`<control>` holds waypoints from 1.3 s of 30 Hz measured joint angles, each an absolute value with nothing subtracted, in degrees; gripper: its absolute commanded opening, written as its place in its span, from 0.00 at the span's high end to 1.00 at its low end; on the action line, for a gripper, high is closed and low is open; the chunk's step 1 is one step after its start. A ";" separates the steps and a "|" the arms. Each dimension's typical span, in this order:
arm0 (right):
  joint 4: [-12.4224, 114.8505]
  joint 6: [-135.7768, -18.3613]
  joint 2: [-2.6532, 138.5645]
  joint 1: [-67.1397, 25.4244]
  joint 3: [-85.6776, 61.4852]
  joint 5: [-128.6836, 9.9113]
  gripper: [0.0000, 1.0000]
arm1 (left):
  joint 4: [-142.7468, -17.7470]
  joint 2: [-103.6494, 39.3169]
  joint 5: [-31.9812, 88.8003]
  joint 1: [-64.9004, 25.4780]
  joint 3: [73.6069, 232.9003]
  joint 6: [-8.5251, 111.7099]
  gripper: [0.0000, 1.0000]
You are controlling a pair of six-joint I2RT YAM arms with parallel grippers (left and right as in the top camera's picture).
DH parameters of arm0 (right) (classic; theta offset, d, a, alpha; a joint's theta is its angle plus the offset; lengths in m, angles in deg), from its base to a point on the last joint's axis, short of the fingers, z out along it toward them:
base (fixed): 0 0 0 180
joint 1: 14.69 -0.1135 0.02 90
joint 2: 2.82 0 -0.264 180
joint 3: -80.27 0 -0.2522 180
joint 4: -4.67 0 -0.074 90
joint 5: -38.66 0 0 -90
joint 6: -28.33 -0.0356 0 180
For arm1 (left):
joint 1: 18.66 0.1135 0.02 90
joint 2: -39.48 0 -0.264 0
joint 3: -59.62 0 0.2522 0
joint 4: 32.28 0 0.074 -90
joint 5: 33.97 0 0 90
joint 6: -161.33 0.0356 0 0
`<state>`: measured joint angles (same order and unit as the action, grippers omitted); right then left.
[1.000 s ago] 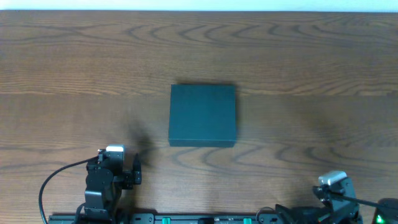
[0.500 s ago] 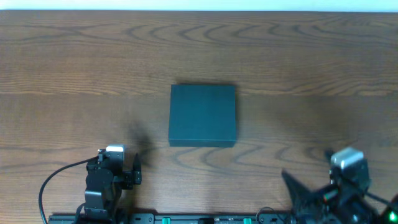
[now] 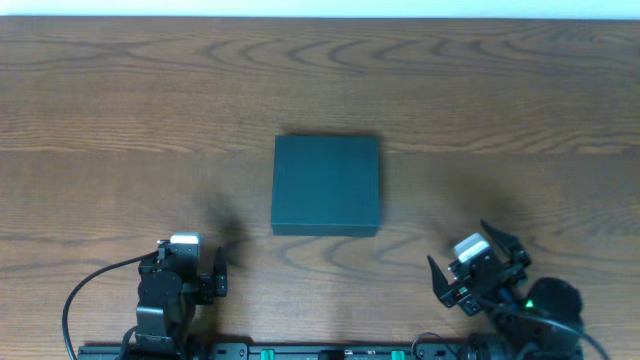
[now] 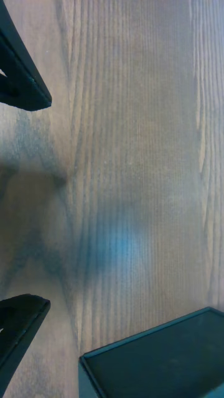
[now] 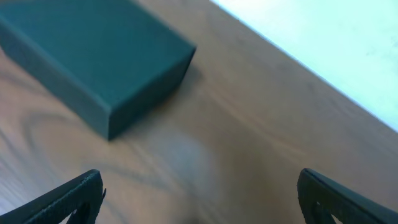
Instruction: Pack container
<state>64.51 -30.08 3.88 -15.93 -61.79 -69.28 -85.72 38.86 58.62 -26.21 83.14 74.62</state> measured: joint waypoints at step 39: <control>63.92 -36.81 -1.87 -15.93 -75.34 -67.97 0.01 | -85.74 38.86 58.62 -26.21 83.14 74.62 0.05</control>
<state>63.92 -36.81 -1.87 -15.93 -75.34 -67.97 -85.74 38.86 58.62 -26.21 83.14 74.62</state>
